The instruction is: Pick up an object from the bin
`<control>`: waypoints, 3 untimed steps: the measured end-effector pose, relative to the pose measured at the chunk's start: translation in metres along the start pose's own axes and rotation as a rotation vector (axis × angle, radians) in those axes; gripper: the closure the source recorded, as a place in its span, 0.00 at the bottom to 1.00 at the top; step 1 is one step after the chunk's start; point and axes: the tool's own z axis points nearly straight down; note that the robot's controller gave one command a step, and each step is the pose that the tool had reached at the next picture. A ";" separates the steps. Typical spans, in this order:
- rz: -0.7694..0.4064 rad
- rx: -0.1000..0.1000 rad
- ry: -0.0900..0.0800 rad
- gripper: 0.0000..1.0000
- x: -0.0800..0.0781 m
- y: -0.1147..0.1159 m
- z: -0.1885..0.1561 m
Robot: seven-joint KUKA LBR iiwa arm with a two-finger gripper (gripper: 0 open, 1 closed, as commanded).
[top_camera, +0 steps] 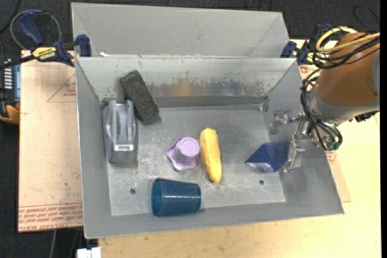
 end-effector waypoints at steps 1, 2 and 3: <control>-0.005 0.001 -0.007 0.00 -0.002 0.001 -0.004; -0.037 0.000 -0.006 0.00 -0.016 -0.011 0.078; -0.028 0.003 -0.019 0.00 -0.009 -0.003 0.042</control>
Offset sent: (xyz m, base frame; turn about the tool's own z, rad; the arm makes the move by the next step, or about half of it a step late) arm 0.0150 -0.0113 -0.0781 -0.0375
